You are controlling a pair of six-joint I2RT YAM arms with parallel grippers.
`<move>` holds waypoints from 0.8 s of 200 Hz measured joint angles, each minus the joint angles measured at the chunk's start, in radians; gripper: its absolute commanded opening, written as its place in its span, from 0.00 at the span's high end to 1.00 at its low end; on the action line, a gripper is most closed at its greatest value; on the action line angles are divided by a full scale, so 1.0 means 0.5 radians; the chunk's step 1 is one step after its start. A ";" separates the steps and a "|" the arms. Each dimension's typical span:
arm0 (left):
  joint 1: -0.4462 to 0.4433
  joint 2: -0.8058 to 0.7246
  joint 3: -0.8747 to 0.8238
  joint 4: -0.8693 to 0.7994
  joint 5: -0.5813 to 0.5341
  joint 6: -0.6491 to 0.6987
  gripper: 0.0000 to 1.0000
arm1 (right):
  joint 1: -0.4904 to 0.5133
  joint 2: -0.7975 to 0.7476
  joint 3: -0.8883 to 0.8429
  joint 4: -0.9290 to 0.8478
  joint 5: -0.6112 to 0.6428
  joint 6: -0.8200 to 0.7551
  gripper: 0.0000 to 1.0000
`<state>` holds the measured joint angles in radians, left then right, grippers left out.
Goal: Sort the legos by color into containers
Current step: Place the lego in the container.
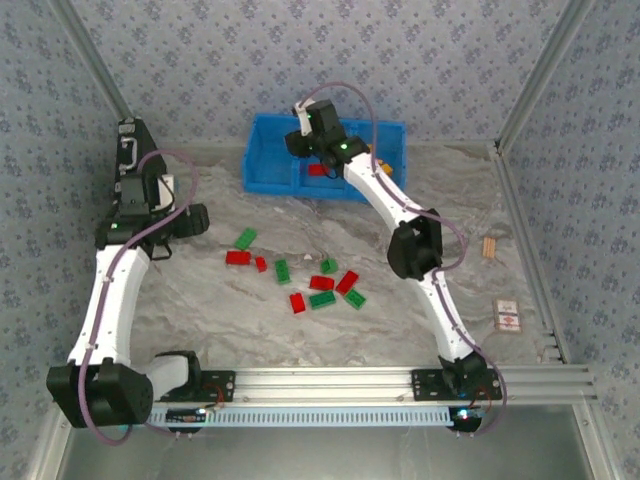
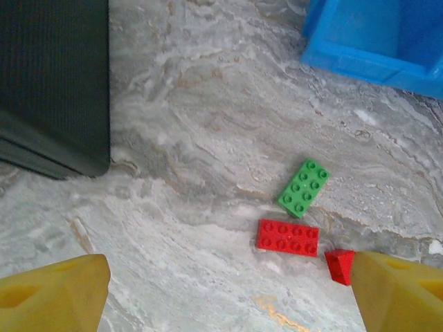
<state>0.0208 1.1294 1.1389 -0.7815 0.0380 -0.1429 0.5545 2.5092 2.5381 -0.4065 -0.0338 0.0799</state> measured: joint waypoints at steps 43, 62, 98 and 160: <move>0.000 -0.036 -0.167 -0.001 0.117 -0.121 0.10 | 0.000 0.288 0.148 0.436 -0.170 -0.005 0.66; -0.001 -0.043 -0.211 0.001 0.164 -0.178 0.10 | 0.006 0.426 0.279 0.560 -0.190 -0.005 0.58; -0.001 -0.047 -0.235 0.009 0.214 -0.242 0.10 | 0.013 0.537 0.309 0.681 -0.188 -0.004 0.51; -0.002 0.031 -0.238 0.046 0.262 -0.335 0.11 | -0.007 0.552 0.335 0.746 -0.228 -0.002 0.38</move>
<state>0.0196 1.1450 1.0199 -0.7586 0.1688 -0.3103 0.5510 2.7853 2.7056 -0.0334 -0.1478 0.0788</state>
